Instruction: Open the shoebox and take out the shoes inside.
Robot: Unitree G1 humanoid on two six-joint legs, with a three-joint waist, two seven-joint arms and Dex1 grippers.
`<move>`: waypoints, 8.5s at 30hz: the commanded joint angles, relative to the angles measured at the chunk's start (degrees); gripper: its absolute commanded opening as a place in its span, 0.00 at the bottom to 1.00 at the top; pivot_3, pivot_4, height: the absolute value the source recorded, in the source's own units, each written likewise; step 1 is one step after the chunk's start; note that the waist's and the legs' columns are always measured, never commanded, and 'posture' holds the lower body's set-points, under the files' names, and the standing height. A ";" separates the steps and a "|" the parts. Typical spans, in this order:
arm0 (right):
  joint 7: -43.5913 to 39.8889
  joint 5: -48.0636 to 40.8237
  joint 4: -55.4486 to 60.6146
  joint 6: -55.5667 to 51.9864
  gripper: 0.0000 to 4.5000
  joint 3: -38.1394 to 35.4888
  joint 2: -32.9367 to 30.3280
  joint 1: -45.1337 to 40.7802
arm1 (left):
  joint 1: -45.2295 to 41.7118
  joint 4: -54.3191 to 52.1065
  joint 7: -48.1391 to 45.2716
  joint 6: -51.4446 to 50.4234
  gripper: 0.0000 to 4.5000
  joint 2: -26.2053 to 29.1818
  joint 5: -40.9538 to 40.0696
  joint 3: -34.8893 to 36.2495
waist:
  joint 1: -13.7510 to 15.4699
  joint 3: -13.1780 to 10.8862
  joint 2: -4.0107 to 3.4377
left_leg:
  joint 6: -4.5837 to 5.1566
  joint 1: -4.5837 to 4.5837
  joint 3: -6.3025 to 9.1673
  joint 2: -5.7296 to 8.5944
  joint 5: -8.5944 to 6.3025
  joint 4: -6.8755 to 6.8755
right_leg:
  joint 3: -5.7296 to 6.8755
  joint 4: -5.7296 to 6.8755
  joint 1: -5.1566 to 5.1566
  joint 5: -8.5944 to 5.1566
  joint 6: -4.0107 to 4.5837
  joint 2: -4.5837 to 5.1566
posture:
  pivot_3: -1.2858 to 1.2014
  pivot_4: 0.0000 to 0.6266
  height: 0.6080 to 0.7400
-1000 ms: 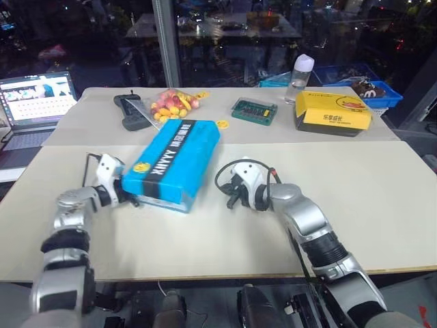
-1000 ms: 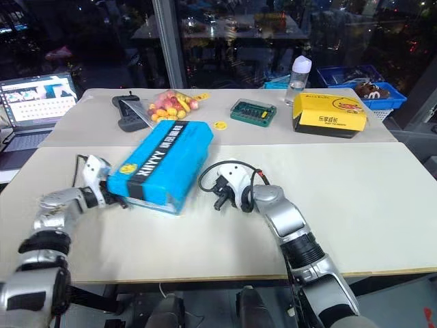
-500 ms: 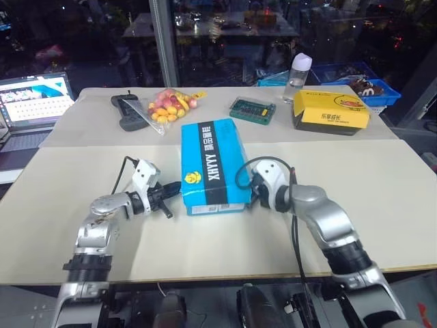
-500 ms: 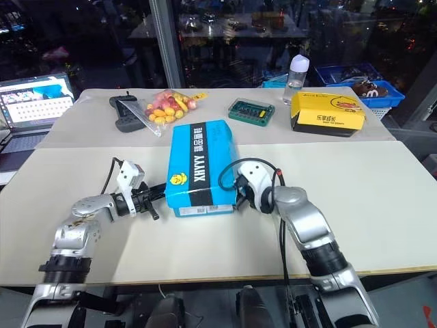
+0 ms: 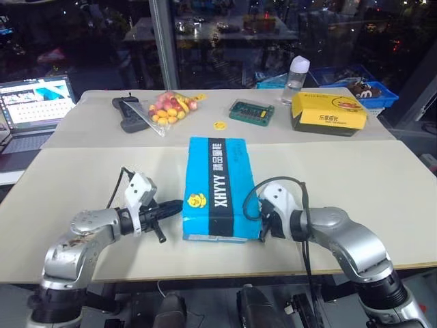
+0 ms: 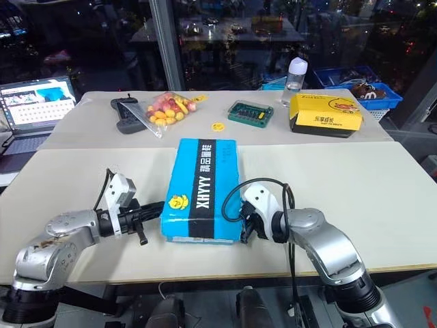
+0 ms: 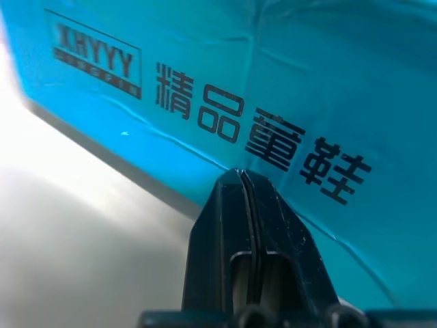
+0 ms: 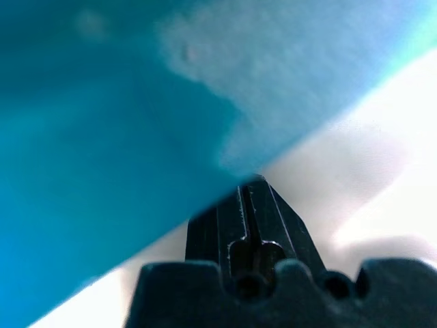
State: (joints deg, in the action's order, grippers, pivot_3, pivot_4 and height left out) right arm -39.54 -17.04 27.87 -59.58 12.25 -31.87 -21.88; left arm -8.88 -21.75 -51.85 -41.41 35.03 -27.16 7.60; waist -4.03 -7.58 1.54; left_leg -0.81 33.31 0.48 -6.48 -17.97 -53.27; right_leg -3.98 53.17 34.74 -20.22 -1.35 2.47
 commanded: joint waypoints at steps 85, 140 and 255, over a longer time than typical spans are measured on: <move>-17.45 8.54 -82.71 51.37 0.00 -1.34 42.42 -73.59 | 46.36 -14.51 11.52 5.81 0.01 10.32 -38.18 63.68 | -3.87 -0.23 -0.14 | -0.15 0.52 -0.02 -0.10 -0.46 0.09 | 0.07 1.02 1.25 -0.75 0.78 -0.04 | 0.52 0.24 0.26; -30.83 18.47 -25.04 30.26 0.00 12.00 4.04 -31.58 | 47.16 -5.26 -8.90 -1.38 0.01 18.34 -31.93 71.44 | -4.21 -0.23 -0.25 | -0.08 0.22 0.68 0.11 -1.42 -0.97 | 0.22 1.89 0.52 -2.02 1.01 -0.18 | 0.52 0.24 0.26; -30.13 11.59 -42.78 17.05 1.00 18.98 19.63 -58.06 | 4.90 15.48 -28.98 6.10 0.99 31.71 -15.03 27.35 | -4.53 -0.95 -0.61 | -0.46 1.15 2.31 0.09 -2.14 -1.66 | 1.71 3.63 1.05 -3.12 1.62 -0.18 | 0.52 0.24 0.26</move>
State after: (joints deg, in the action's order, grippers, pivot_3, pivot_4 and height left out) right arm -67.87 -4.71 -18.40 -40.10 31.96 -11.76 -77.39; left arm -3.16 -6.59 -80.77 -36.83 66.86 -42.62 34.81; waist -8.56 -8.53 0.93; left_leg -1.26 34.33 2.79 -6.39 -20.10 -54.85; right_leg -2.24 56.75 35.66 -23.34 0.27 2.28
